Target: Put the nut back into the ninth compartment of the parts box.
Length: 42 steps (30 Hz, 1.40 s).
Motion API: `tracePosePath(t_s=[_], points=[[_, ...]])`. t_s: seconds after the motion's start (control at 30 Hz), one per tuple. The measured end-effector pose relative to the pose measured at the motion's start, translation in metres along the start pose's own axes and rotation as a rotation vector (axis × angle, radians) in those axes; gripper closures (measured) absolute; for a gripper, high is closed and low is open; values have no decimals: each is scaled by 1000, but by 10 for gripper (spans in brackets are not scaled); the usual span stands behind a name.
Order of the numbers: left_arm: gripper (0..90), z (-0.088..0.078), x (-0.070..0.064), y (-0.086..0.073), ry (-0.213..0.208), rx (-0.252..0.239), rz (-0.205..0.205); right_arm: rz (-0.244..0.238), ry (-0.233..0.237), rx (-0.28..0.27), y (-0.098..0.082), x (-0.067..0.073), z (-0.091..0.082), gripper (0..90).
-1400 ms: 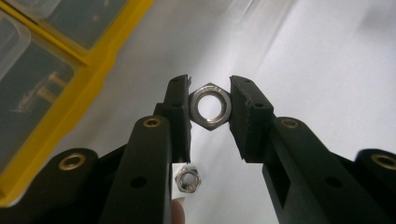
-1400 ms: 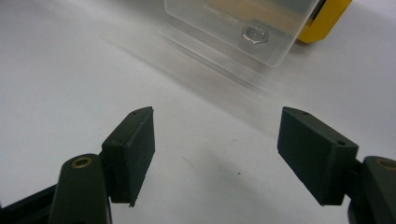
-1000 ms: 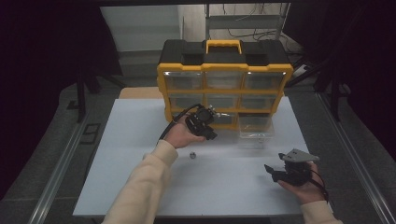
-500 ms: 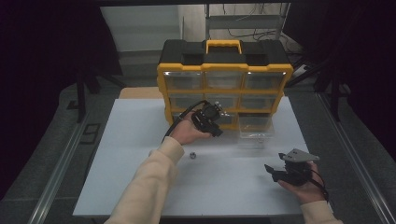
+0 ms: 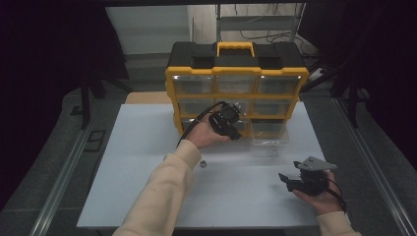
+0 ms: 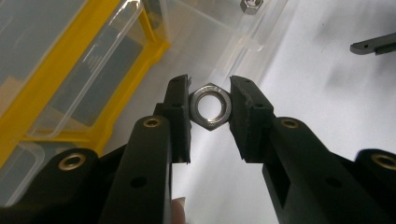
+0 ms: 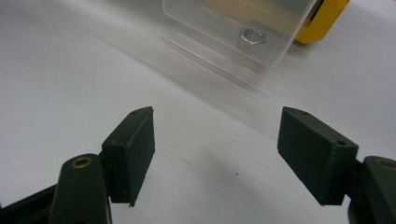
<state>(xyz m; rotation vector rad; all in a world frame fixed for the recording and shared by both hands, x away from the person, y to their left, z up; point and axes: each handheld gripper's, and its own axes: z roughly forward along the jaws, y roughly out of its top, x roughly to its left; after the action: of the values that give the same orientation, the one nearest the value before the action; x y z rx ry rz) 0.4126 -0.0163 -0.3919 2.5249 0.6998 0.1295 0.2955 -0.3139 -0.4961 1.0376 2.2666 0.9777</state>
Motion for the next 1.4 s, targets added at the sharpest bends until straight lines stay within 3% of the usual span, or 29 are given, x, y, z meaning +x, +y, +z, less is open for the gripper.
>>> tracePosePath(t_s=[1.4], points=[[698,36,-14,59,-38,-6,28,7,-6,-9,0,-4,-1,285]])
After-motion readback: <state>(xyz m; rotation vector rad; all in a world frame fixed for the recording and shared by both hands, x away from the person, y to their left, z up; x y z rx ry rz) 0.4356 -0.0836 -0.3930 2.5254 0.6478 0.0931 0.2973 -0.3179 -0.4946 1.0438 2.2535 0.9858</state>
